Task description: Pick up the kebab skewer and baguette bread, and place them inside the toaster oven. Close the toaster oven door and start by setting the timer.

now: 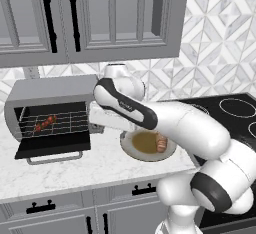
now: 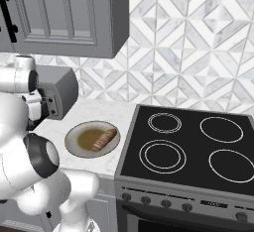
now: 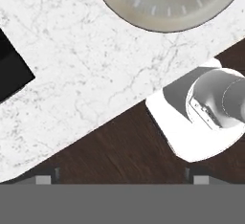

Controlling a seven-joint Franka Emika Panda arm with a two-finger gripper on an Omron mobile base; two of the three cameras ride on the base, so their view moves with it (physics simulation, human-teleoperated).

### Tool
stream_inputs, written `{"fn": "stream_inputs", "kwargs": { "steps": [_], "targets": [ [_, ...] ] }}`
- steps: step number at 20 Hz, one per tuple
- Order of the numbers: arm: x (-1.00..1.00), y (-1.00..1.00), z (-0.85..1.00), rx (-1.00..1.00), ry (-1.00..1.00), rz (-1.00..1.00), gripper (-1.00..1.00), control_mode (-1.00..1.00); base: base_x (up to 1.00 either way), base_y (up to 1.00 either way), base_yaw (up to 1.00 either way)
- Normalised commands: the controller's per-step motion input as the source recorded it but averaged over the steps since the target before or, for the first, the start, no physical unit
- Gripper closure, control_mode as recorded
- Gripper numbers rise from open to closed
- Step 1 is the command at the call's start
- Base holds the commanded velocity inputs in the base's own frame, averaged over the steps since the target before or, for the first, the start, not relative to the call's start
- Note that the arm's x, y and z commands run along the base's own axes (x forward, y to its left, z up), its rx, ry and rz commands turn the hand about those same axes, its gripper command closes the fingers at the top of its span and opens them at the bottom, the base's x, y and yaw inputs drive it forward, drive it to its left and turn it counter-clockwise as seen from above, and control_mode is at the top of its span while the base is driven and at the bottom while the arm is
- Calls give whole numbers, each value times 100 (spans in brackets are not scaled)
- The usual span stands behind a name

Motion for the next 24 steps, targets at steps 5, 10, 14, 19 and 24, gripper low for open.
{"fn": "stream_inputs", "kwargs": {
  "steps": [5,10,14,19,24],
  "targets": [
    [0,-100,-4,0,4,8,-100,-100,0,0,0],
    [0,-100,-14,0,19,6,-100,-100,0,0,0],
    [-5,-100,-42,-1,10,0,-100,-100,0,0,0],
    [0,-57,-58,-11,0,0,-100,-100,0,0,0],
    [17,-13,-42,-7,-9,0,-100,-100,0,0,0]
  ]
}}
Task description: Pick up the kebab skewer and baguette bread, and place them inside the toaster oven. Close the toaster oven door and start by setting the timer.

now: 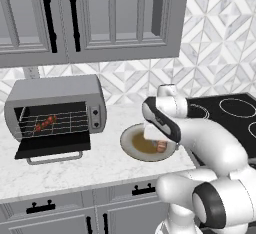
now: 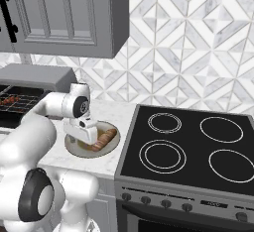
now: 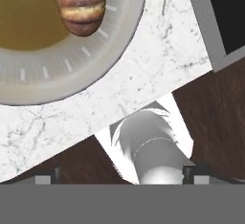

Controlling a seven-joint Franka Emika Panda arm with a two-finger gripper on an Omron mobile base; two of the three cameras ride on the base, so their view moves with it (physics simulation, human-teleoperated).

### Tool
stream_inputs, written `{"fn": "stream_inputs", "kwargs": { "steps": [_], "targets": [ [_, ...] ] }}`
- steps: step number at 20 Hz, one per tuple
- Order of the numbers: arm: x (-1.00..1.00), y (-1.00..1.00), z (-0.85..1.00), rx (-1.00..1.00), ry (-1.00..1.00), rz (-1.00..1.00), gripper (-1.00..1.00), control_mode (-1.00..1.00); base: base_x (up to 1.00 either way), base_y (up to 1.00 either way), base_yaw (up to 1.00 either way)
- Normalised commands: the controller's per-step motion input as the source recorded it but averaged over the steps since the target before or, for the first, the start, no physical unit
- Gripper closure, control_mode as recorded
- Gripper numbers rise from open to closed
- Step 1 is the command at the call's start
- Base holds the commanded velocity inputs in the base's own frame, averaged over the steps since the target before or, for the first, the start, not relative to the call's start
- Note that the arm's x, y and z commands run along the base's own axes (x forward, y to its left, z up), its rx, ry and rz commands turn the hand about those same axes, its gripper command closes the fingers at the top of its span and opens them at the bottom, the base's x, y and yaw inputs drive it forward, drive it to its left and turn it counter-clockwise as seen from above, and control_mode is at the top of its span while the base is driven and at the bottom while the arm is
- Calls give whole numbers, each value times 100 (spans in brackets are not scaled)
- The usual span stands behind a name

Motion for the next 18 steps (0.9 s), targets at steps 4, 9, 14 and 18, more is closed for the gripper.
{"fn": "stream_inputs", "kwargs": {
  "steps": [4,9,14,18],
  "targets": [
    [38,-14,-23,0,0,0,-100,-100,0,0,0],
    [63,-9,-32,-2,0,3,-100,-100,0,0,0],
    [44,0,-33,-8,-1,6,-100,-100,0,0,0],
    [29,-14,-32,-10,-1,6,-100,-100,0,0,0]
  ]
}}
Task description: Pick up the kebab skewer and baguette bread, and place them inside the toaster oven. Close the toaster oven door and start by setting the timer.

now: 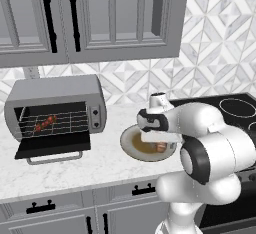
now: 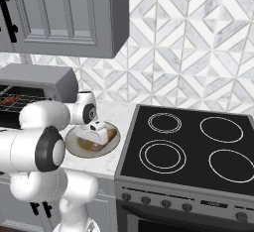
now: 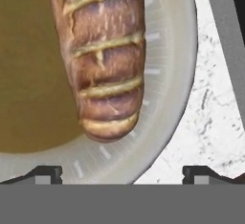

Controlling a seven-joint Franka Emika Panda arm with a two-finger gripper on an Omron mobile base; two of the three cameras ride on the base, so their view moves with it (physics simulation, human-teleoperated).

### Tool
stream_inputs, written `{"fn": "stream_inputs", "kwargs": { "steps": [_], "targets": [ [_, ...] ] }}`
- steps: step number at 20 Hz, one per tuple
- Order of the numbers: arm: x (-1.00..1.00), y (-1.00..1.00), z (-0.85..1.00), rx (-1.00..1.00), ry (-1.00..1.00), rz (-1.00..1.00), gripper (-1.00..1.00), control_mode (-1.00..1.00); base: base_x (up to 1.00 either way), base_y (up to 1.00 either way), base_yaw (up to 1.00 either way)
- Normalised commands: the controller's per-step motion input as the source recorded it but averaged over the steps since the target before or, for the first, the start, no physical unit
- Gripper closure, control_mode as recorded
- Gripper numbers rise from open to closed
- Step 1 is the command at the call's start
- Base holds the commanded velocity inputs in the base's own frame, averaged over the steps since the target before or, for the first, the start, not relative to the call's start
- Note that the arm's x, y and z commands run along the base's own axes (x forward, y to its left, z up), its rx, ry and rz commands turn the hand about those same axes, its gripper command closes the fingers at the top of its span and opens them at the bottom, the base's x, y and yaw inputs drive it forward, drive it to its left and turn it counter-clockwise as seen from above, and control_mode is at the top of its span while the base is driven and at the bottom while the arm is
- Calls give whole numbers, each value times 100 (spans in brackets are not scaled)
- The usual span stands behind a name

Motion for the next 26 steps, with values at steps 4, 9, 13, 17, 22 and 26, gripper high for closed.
{"fn": "stream_inputs", "kwargs": {
  "steps": [4,9,13,17,22,26],
  "targets": [
    [23,-14,-36,-10,0,6,-100,-100,0,0,0],
    [20,-3,-31,-5,0,6,-100,-100,0,0,0],
    [26,0,-22,0,0,4,-100,-100,0,0,0],
    [6,0,-15,0,0,1,-100,-100,0,0,0],
    [-5,0,-21,0,0,0,100,-100,0,0,0],
    [-7,0,16,0,-7,0,100,-100,0,0,0]
  ]
}}
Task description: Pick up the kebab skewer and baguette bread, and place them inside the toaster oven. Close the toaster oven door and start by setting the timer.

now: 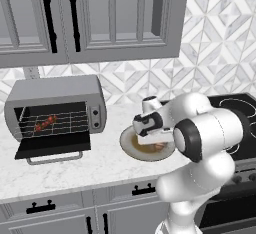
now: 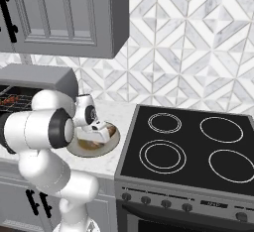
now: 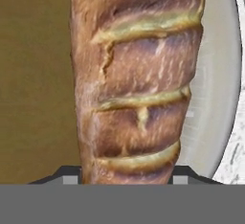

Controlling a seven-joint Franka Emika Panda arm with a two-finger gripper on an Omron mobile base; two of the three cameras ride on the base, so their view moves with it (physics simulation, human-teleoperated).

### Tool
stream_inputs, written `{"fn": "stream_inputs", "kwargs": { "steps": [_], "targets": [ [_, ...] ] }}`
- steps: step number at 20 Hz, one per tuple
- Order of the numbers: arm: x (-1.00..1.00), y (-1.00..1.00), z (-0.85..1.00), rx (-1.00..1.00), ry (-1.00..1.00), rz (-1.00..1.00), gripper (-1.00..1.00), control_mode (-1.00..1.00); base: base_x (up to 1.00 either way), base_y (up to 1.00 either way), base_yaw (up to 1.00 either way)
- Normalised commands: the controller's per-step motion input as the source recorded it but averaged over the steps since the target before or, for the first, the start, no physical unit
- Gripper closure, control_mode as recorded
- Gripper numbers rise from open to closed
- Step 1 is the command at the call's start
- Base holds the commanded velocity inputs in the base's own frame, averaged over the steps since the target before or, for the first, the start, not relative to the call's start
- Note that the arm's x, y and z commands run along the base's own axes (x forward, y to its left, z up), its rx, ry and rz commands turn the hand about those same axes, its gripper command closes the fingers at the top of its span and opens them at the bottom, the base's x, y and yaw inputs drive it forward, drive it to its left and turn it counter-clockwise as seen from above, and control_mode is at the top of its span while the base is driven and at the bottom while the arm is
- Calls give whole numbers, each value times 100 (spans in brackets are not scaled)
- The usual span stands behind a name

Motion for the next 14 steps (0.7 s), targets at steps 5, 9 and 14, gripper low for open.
{"fn": "stream_inputs", "kwargs": {
  "steps": [5,9,14],
  "targets": [
    [-28,35,83,0,-10,5,100,-100,0,0,0],
    [-49,100,79,2,0,18,100,-100,0,0,0],
    [-52,100,74,4,0,35,100,-100,0,0,0]
  ]
}}
